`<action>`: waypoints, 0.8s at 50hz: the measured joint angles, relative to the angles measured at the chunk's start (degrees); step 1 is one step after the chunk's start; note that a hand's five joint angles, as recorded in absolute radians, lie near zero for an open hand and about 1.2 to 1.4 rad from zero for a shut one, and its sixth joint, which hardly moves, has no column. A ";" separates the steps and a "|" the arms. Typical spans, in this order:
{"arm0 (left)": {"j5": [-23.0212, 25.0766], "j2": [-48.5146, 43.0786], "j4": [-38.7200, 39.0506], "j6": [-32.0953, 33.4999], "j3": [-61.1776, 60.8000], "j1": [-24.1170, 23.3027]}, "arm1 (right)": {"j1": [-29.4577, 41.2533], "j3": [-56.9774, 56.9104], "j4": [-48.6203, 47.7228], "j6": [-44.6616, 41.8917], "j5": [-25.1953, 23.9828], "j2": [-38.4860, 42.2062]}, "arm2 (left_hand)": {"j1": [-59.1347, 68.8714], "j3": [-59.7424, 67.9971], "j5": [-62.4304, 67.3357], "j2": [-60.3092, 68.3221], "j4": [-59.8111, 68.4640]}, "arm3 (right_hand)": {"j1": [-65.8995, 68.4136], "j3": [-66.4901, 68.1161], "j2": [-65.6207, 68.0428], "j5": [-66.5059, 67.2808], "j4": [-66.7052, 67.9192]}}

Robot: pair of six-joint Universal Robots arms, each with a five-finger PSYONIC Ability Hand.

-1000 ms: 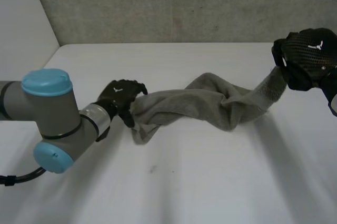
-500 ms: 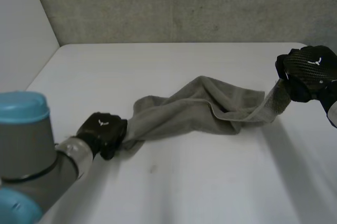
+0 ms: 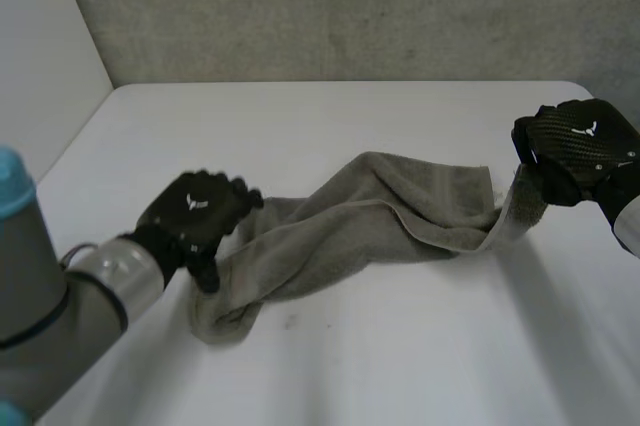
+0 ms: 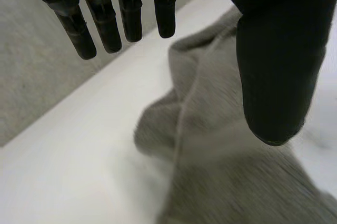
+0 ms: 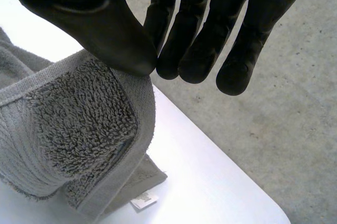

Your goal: Fold the towel.

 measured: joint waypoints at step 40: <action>-5.83 -30.11 -10.56 -13.88 25.12 -0.41 | 0.07 1.55 -0.36 -3.81 0.55 3.52 | 20.92 21.49 20.74 21.53 21.35 | 0.00 0.00 0.00 0.00 0.00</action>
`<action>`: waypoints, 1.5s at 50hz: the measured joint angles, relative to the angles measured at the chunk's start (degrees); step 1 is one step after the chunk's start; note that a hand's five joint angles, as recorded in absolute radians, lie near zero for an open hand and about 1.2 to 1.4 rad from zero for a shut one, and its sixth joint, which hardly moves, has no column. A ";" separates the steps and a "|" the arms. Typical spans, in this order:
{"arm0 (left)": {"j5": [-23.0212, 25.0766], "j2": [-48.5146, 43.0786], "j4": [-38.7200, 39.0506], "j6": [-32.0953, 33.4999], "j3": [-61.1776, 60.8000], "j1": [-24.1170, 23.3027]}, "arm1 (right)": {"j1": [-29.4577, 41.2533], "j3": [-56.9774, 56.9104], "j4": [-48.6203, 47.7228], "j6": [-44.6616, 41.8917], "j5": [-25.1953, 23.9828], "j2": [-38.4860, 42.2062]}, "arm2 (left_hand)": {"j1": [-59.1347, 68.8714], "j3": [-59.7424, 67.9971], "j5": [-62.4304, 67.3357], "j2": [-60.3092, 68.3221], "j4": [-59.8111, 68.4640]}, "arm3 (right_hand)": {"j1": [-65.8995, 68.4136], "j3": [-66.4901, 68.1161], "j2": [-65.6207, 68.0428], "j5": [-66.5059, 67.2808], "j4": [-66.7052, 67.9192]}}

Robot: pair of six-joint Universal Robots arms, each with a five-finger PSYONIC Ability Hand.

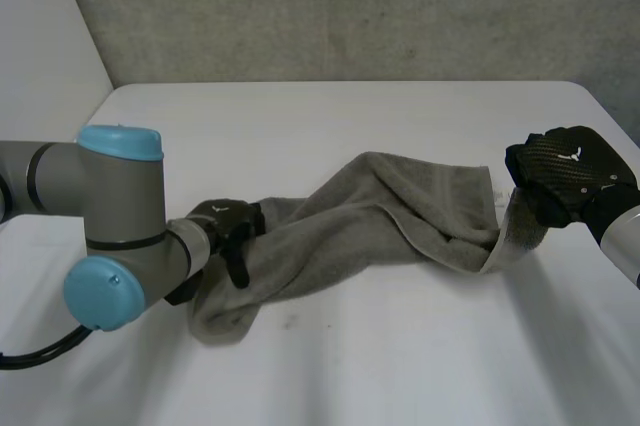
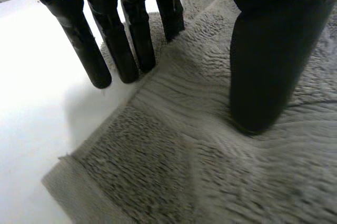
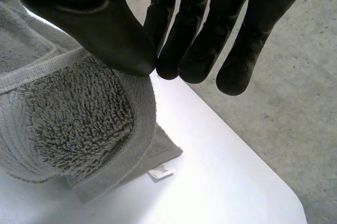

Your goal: Fold the towel.

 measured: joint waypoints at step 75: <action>-0.83 25.80 -4.85 21.35 -11.16 8.96 | 6.25 -9.87 27.49 5.66 4.57 3.78 | 28.30 29.69 29.06 29.75 29.73 | -42.03 -42.47 -41.55 -46.25 -43.48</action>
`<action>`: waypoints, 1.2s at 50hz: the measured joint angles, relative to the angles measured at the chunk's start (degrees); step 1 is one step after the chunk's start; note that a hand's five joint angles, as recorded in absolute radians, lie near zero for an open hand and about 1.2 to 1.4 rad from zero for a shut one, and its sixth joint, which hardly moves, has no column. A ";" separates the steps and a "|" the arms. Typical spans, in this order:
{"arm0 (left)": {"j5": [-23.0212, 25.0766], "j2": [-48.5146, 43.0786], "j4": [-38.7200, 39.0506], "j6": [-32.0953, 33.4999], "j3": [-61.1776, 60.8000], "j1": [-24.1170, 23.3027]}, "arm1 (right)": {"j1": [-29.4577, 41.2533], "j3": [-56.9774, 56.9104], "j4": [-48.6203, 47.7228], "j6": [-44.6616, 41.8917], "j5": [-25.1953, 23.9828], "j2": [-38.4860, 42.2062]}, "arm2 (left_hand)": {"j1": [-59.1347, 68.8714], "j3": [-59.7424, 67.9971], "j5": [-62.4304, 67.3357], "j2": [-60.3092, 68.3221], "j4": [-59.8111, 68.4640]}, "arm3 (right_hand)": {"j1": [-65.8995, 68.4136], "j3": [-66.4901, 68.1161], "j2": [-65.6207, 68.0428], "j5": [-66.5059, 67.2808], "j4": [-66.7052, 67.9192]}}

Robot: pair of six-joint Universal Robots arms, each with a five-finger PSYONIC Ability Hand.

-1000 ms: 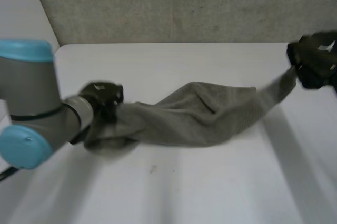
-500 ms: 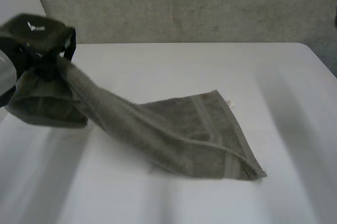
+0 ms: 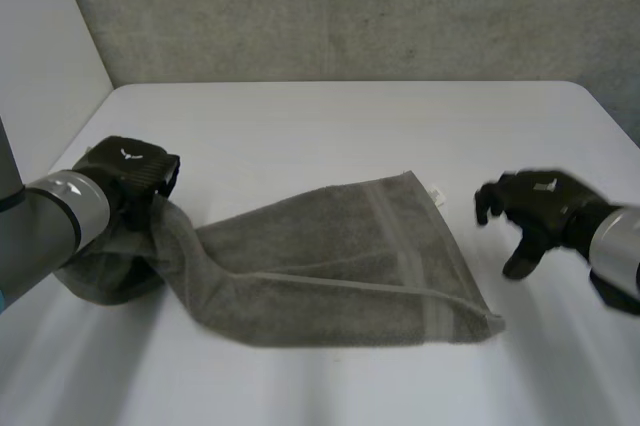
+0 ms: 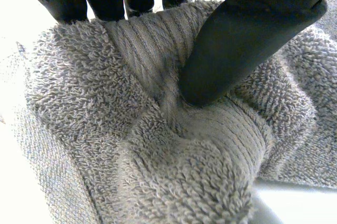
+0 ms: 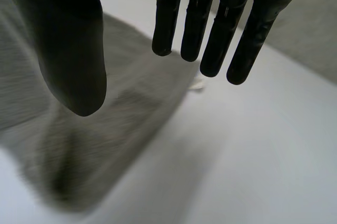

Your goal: Fold the towel.

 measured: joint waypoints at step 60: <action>3.86 11.90 2.13 -5.01 -10.09 -0.04 | -0.60 -10.30 14.96 -14.12 4.85 -12.10 | 0.00 0.00 0.00 0.00 0.06 | 43.52 42.92 40.34 45.26 43.64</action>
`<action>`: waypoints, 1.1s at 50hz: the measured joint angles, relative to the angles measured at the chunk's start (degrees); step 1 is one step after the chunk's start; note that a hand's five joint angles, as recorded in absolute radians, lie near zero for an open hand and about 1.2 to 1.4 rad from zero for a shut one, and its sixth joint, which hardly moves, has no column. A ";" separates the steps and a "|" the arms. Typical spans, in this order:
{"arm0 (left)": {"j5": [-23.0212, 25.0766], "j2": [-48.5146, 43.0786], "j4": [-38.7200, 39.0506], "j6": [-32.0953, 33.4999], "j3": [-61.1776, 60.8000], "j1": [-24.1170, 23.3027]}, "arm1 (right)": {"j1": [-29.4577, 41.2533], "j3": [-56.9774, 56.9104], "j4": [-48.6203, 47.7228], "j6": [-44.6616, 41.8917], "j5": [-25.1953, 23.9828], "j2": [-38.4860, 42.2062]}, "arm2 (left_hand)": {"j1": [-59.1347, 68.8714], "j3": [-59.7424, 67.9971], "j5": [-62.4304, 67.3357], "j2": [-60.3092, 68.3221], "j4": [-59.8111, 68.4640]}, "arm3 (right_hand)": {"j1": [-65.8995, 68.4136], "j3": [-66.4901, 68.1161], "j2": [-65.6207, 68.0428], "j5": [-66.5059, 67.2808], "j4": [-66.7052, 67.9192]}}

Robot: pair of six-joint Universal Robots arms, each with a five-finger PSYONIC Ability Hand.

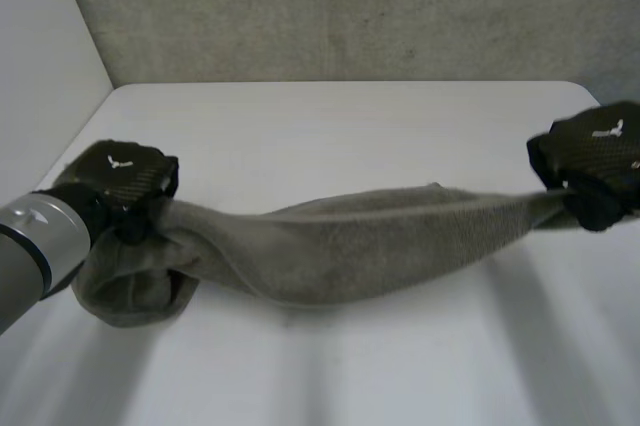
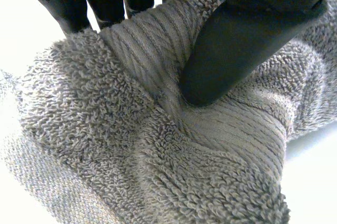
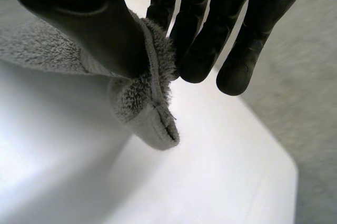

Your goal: Fold the towel.

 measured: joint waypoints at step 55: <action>-1.36 -30.32 30.93 -8.51 7.65 -0.73 | 5.18 -1.01 -37.00 6.06 1.83 30.54 | 0.00 0.03 0.00 0.01 0.06 | 0.07 0.00 0.08 -0.05 0.00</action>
